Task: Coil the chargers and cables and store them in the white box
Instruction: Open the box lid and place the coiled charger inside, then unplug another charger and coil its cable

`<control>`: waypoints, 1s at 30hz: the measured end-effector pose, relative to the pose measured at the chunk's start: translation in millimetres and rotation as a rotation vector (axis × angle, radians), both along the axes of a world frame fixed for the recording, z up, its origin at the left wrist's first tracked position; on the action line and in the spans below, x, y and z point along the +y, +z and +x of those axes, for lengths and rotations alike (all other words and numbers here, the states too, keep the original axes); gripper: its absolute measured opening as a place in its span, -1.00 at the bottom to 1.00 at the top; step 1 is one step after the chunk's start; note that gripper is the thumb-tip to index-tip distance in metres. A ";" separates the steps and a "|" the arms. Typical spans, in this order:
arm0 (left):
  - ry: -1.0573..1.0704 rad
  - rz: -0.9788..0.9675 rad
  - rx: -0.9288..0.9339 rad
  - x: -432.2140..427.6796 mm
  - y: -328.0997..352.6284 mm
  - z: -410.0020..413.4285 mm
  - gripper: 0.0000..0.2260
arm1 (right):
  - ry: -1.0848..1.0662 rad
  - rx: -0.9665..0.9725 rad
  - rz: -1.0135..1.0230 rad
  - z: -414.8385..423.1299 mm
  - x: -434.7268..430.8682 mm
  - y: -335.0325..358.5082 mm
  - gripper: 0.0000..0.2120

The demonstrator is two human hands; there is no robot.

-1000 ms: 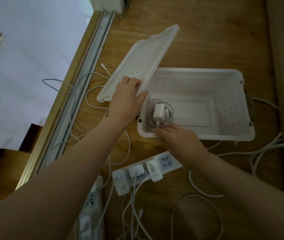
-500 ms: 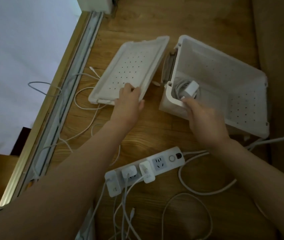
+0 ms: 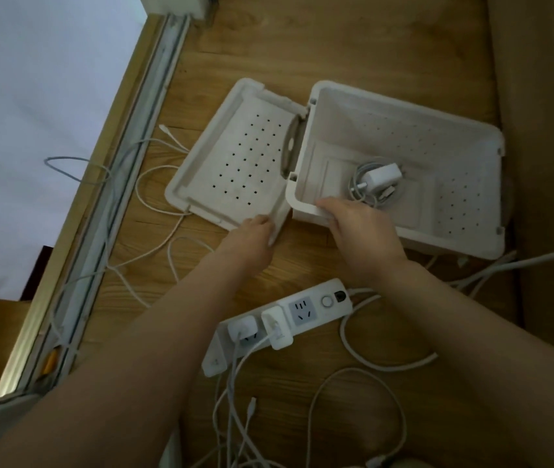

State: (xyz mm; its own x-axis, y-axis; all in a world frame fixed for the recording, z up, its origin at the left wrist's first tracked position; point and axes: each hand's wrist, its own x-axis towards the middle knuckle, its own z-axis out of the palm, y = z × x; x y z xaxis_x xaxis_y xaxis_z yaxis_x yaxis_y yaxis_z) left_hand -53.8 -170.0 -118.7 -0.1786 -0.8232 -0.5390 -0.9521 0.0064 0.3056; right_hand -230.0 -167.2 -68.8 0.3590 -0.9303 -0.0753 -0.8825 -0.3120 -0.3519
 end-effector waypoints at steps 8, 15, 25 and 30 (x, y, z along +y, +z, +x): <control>0.021 -0.220 0.072 47.9 53.2 25.9 -0.65 | -0.001 -0.290 -0.066 17.9 33.4 3.7 -0.52; 0.215 0.036 0.244 133.5 63.4 53.7 -0.62 | 0.148 -0.412 0.528 13.8 111.6 -45.6 -0.21; 0.121 -0.060 0.053 131.9 51.8 32.5 -0.68 | -0.188 -0.711 0.333 54.3 138.7 -83.0 -0.49; 0.038 -0.084 -0.009 127.2 52.3 34.3 -0.78 | -0.354 -0.813 0.228 71.4 141.1 -84.6 -0.69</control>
